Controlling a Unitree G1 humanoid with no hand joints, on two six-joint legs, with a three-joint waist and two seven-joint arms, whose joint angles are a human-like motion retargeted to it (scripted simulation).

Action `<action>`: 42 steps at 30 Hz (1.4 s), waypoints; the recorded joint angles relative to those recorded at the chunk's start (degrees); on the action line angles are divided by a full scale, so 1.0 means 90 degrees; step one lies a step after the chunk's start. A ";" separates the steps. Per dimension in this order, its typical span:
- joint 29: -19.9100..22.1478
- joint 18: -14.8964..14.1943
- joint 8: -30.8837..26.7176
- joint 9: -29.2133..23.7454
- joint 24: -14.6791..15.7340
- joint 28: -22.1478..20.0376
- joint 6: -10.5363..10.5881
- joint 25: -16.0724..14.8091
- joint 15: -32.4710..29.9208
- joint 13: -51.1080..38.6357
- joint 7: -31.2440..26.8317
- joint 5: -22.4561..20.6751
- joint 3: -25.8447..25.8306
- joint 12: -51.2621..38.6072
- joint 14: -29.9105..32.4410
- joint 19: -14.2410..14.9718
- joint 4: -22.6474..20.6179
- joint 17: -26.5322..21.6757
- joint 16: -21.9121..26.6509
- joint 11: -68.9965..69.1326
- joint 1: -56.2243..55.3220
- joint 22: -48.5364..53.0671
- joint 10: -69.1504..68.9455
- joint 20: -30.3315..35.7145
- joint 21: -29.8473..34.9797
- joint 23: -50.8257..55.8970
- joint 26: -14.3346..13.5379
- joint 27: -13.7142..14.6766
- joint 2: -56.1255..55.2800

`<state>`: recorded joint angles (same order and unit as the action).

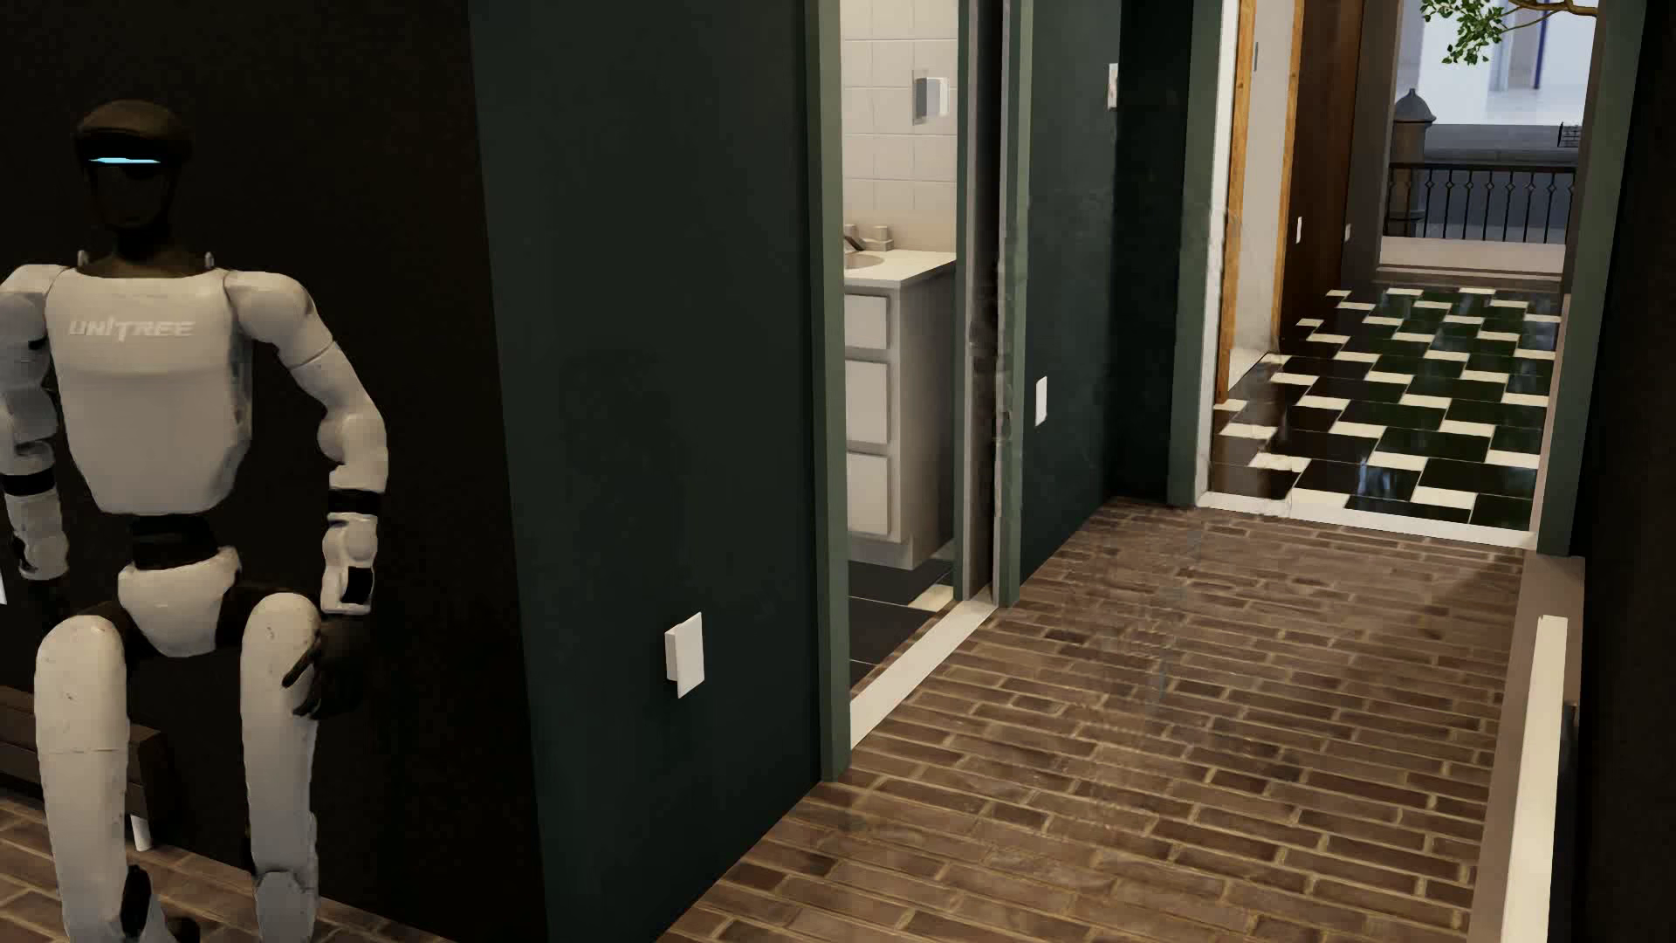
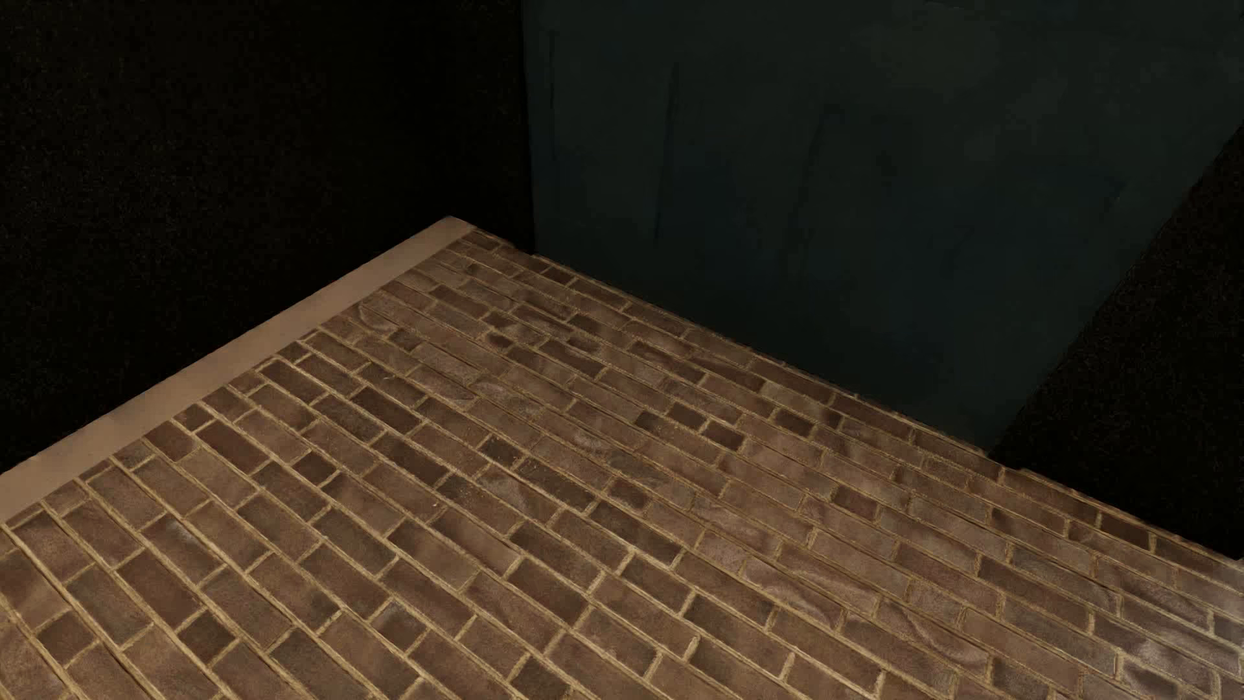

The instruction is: Walk around the corner

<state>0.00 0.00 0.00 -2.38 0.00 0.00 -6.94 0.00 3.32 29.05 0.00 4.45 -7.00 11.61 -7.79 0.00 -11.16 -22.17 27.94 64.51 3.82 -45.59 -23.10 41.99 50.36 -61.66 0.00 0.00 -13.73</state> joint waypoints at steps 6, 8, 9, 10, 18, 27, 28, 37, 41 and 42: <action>0.0000 0.0000 0.0000 -0.0322 0.0000 0.0000 0.0169 0.0000 -0.1901 -0.0396 0.0000 -0.0154 0.0210 -0.0060 -0.0607 0.0000 0.0249 -0.0199 -0.0128 -0.4178 0.1595 0.1052 0.0140 -0.0810 -0.1516 0.0636 0.0000 0.0000 -0.0316; 0.0000 0.0000 0.0000 -0.0246 0.0000 0.0000 0.0196 0.0000 -0.2141 -0.0543 0.0000 -0.0161 0.0253 0.0282 -0.0363 0.0000 0.0422 -0.0352 -0.0114 -0.3841 0.1946 0.0643 0.0116 -0.0371 -0.2016 0.0739 0.0000 0.0000 -0.0353; 0.0000 0.0000 0.0000 -0.0193 0.0000 0.0000 0.0293 0.0000 -0.2247 -0.0598 0.0000 -0.0226 0.0272 0.0481 -0.0002 0.0000 0.0608 -0.0404 -0.0127 -0.3579 0.2096 0.0204 0.0061 -0.0002 -0.2103 0.0692 0.0000 0.0000 -0.0269; 0.0000 0.0000 0.0000 -0.0149 0.0000 0.0000 0.0403 0.0000 -0.1989 -0.0681 0.0000 -0.0290 0.0337 0.0676 0.0608 0.0000 0.0767 -0.0457 -0.0170 -0.3355 0.2045 -0.0349 -0.0257 0.0441 -0.2050 0.0570 0.0000 0.0000 -0.0089; 0.0000 0.0000 0.0000 -0.0025 0.0000 0.0000 0.0502 0.0000 -0.0064 -0.1138 0.0000 -0.0312 0.1611 0.1233 0.2832 0.0000 0.0209 -0.0657 0.0132 -0.3978 -0.2708 -0.0471 -0.2704 0.0821 -0.2404 0.0983 0.0000 0.0000 0.1909; 0.0000 0.0000 0.0000 0.0297 0.0000 0.0000 0.0261 0.0000 -0.0217 -0.0781 0.0000 -0.0408 0.1814 0.1509 0.1616 0.0000 -0.0111 -0.0356 -0.0464 -0.2709 -0.2062 -0.0617 -0.0375 0.1280 -0.2350 0.1096 0.0000 0.0000 0.2883; 0.0000 0.0000 0.0000 0.0377 0.0000 0.0000 0.0155 0.0000 -0.0888 -0.0704 0.0000 -0.0061 0.1656 0.1364 0.0984 0.0000 -0.0168 -0.0283 -0.0372 -0.1593 -0.1852 -0.0640 -0.0408 0.1258 -0.2041 0.0938 0.0000 0.0000 0.2312; 0.0000 0.0000 0.0000 -0.0163 0.0000 0.0000 0.0355 0.0000 -0.0789 -0.0383 0.0000 -0.0315 0.0043 -0.0233 -0.0276 0.0000 0.0056 -0.0232 -0.0046 -0.2793 0.0447 0.1111 0.0101 -0.1265 -0.0964 0.0424 0.0000 0.0000 -0.0218; 0.0000 0.0000 0.0000 -0.0359 0.0000 0.0000 0.0282 0.0000 -0.1604 -0.0702 0.0000 -0.0720 0.0173 -0.0155 -0.0346 0.0000 0.0202 -0.0467 -0.0163 -0.4036 0.1194 0.0551 0.0151 -0.0523 -0.1687 0.0630 0.0000 0.0000 -0.0526; 0.0000 0.0000 0.0000 -0.0333 0.0000 0.0000 0.0199 0.0000 -0.1518 -0.0751 0.0000 -0.0775 0.0138 -0.0002 -0.0338 0.0000 0.0166 -0.0491 -0.0146 -0.3998 0.1340 0.0296 0.0144 -0.0109 -0.2031 0.0741 0.0000 0.0000 -0.0641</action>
<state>0.00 0.00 0.00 -5.38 0.00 0.00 -5.15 0.00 -10.34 22.30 0.00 -2.53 -5.76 11.59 -10.84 0.00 -9.66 -26.59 26.63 28.53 15.88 -42.93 -21.81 41.01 32.07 -54.99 0.00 0.00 -19.50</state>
